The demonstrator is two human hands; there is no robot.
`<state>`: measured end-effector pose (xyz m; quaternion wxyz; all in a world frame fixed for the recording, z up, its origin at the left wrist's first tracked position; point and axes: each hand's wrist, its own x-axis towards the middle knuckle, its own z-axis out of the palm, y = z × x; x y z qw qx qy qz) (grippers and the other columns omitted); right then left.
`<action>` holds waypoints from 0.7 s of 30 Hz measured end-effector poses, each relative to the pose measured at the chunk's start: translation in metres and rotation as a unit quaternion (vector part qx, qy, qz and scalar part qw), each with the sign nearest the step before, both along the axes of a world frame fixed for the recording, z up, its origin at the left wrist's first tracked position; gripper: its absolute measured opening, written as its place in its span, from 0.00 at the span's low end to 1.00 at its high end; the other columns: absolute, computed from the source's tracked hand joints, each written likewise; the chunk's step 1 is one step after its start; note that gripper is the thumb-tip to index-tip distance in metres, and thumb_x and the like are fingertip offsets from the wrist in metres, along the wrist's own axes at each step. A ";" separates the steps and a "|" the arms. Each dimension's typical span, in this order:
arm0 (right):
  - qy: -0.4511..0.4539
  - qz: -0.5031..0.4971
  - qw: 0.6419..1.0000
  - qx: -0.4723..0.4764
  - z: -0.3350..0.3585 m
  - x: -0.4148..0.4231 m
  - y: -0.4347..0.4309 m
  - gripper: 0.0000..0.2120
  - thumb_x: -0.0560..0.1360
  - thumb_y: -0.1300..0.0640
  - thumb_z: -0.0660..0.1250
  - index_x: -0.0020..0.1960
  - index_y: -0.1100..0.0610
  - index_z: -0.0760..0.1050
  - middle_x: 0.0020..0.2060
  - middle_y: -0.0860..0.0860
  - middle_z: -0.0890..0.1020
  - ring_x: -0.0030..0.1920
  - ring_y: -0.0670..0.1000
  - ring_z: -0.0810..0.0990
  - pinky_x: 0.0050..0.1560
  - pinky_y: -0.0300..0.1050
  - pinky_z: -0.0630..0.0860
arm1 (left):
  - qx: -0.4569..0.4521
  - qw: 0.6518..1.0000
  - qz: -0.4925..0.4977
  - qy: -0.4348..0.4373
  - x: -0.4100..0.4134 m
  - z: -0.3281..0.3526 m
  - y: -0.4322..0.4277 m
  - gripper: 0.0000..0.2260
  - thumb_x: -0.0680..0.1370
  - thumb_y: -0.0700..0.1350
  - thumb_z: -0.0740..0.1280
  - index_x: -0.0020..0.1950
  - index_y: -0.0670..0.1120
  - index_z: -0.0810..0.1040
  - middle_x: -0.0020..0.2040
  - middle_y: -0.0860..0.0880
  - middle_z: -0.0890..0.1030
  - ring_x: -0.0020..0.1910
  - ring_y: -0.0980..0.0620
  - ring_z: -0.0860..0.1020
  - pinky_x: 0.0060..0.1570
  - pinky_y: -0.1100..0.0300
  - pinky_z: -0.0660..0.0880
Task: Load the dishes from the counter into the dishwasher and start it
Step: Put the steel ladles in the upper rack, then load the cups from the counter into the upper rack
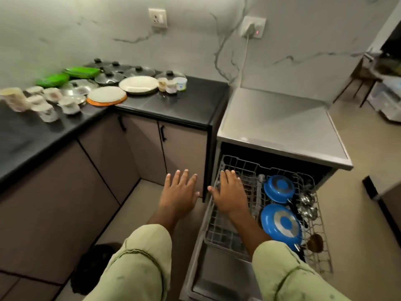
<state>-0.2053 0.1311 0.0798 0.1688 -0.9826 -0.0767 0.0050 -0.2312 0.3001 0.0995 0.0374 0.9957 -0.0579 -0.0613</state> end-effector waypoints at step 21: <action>-0.007 0.081 0.996 0.028 0.014 0.098 0.216 0.35 0.81 0.40 0.55 0.80 0.57 0.50 0.79 0.56 0.53 0.79 0.54 0.47 0.77 0.50 0.46 | 0.011 0.995 0.094 0.013 0.058 0.010 0.207 0.28 0.84 0.56 0.53 0.81 0.53 0.46 0.82 0.46 0.45 0.80 0.43 0.42 0.77 0.41 0.41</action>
